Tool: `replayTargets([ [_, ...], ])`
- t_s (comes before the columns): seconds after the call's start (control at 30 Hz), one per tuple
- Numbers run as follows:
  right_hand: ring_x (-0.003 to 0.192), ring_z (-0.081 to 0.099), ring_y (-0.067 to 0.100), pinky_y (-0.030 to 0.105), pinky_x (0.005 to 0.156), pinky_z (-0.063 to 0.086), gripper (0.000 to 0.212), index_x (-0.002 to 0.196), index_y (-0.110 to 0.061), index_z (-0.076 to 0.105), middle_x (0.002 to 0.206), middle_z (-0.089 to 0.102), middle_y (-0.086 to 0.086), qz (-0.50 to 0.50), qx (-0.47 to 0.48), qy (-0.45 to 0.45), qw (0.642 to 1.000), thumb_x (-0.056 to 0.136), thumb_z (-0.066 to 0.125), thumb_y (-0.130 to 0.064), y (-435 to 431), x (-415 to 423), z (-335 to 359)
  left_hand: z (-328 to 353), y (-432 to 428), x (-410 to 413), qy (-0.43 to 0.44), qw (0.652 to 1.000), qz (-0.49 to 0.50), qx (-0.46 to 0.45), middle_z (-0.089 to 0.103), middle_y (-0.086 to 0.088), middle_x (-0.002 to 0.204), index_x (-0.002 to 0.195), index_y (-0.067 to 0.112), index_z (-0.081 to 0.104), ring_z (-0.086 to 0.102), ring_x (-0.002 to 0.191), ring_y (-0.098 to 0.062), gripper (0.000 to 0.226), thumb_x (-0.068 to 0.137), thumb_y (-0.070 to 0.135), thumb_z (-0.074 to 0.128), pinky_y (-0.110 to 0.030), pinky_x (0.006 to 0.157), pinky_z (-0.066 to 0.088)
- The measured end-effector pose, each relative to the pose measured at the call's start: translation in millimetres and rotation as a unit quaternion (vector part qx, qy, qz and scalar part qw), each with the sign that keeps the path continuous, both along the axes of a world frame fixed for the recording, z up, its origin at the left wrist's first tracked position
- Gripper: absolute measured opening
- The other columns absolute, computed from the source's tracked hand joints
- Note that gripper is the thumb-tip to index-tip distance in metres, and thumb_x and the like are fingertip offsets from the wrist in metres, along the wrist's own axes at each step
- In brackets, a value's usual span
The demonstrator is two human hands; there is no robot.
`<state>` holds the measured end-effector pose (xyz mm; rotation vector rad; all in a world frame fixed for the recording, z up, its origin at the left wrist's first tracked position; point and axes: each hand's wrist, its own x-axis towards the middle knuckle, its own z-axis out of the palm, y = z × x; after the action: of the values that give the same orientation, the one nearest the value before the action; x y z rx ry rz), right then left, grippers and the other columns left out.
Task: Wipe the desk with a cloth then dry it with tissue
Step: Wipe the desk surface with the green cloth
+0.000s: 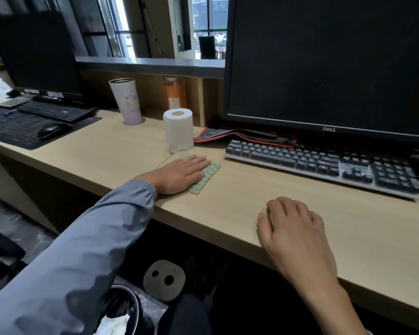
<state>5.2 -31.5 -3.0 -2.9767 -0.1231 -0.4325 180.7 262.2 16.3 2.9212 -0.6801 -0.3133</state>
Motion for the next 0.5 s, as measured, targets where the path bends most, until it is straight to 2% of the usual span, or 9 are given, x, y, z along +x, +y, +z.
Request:
replayTargets([
  [0.13,0.107,0.05,0.021,0.041,0.092,0.042,0.032,0.11,-0.025,0.055,0.115,0.057,-0.005,-0.003,0.002,-0.008,1.0,0.103,0.027,-0.039,2,0,1,3,-6,12,0.003,1.0,0.002,-0.003,0.0,0.014,0.175,0.167,0.039,0.004,-0.005,0.161,-0.011,0.057,0.113,0.048,0.021,-0.038,0.13,0.0],
  [0.3,0.108,0.05,0.021,0.042,0.094,0.042,0.028,0.111,-0.025,0.056,0.115,0.058,-0.005,-0.009,0.017,-0.01,1.0,0.104,0.032,-0.037,3,2,-1,0,-21,12,0.004,1.0,0.01,0.009,-0.003,0.014,0.175,0.166,0.04,0.001,-0.008,0.161,-0.011,0.057,0.112,0.051,0.017,-0.041,0.131,-0.001],
  [0.5,0.11,0.05,0.02,0.041,0.096,0.041,0.033,0.113,-0.025,0.056,0.118,0.058,-0.005,-0.01,0.017,-0.009,1.0,0.103,0.027,-0.039,3,2,-1,-1,-65,-7,0.007,1.0,-0.019,0.004,-0.005,0.014,0.175,0.166,0.038,0.0,-0.01,0.161,-0.01,0.059,0.112,0.053,0.016,-0.041,0.129,-0.005],
])
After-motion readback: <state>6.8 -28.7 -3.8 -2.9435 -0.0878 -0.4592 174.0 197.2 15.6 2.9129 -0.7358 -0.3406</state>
